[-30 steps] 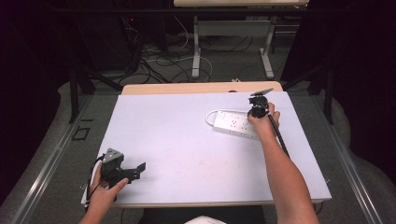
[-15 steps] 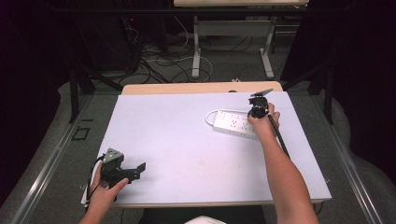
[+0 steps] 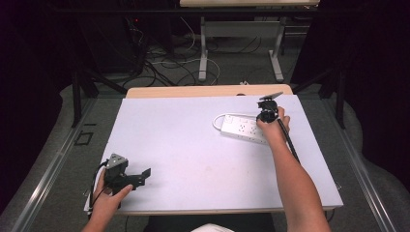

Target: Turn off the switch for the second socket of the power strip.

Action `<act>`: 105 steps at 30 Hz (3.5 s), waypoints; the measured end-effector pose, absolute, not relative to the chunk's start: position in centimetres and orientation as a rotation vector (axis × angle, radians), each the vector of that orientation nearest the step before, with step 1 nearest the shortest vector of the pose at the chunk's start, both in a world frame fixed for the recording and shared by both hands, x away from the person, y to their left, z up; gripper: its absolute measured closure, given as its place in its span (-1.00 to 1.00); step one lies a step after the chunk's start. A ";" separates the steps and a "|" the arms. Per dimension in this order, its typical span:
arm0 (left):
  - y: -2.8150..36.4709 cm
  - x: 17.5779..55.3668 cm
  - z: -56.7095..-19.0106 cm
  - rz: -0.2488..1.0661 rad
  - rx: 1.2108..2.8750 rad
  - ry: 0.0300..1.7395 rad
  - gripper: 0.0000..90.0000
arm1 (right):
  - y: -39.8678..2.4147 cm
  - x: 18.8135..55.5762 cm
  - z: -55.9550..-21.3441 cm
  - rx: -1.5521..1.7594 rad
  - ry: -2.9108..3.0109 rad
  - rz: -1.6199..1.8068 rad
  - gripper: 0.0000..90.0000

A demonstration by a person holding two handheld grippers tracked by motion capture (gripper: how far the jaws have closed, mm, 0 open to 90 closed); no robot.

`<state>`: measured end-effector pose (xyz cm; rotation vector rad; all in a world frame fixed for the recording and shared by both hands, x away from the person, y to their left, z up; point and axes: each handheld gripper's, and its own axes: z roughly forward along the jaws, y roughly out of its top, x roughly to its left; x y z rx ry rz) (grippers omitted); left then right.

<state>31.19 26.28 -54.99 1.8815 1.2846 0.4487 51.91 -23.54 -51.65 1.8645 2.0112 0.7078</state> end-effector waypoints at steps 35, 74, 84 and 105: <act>26.1 31.4 -55.1 0.454 1.870 1.288 -0.99 | -23.5 51.9 -51.8 1.574 1.970 0.919 0.01; 26.1 31.3 -55.1 0.451 1.879 1.287 -0.98 | -22.7 49.9 -50.0 1.394 2.027 0.965 -0.60; 26.1 31.3 -55.0 0.451 1.877 1.289 -0.98 | -21.7 48.3 -49.1 1.356 2.082 0.987 -0.61; 26.1 31.3 -55.0 0.457 1.878 1.288 -0.99 | -20.2 44.4 -47.2 1.198 2.206 1.024 -0.66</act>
